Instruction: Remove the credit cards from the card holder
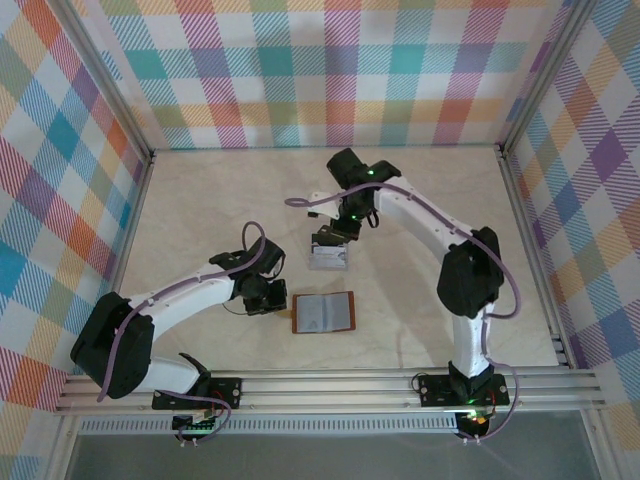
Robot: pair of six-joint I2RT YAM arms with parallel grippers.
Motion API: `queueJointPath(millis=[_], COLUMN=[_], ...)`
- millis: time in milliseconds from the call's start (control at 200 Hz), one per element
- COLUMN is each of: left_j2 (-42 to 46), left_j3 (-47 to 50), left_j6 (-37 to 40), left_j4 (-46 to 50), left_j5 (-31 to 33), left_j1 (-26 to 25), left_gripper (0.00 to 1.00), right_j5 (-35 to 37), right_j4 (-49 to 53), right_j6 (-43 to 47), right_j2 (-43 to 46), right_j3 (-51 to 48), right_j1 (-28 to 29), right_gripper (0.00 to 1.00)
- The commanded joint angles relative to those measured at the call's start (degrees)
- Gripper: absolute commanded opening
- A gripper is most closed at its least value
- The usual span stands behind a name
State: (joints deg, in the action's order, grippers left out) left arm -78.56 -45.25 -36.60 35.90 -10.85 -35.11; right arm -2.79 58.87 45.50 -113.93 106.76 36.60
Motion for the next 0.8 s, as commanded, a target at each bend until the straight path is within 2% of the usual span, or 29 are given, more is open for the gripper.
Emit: queueJointPath(millis=[0,240,560,655,730,795], left_j2=[0.91,0.57,0.04,-0.27,-0.52,-0.69], left_j3=[0.40,-0.10,-0.10,-0.14,-0.25,-0.30], left_j6=[0.32,0.82,1.01,1.03,1.14,1.18], left_j4=[1.16,1.45,1.29,1.11,1.10,1.02], left_j5=[-0.08,-0.26,-0.57,-0.68,-0.84,-0.83], left_j1=[0.84,1.28,1.45,1.45,1.45,1.45], left_gripper=[0.10,0.10,0.10,0.10,0.10,0.10], right_j5=[-0.99,-1.17,-3.12,-3.23,-1.89,0.59], right_j4=[6.31,9.70,12.19,12.29,11.01,8.84], right_j6=[4.75,6.22,7.21,7.15,6.42,5.25], right_j2=[-4.19,-11.49,-15.59,-16.24,-16.36,-16.07], right_j3=[5.50,13.79,15.67,16.06,16.20,16.02], right_j1=[-0.12,-0.12,-0.04,0.05,0.07,0.05], right_gripper=[0.00,0.00,0.00,0.06,0.20,0.26])
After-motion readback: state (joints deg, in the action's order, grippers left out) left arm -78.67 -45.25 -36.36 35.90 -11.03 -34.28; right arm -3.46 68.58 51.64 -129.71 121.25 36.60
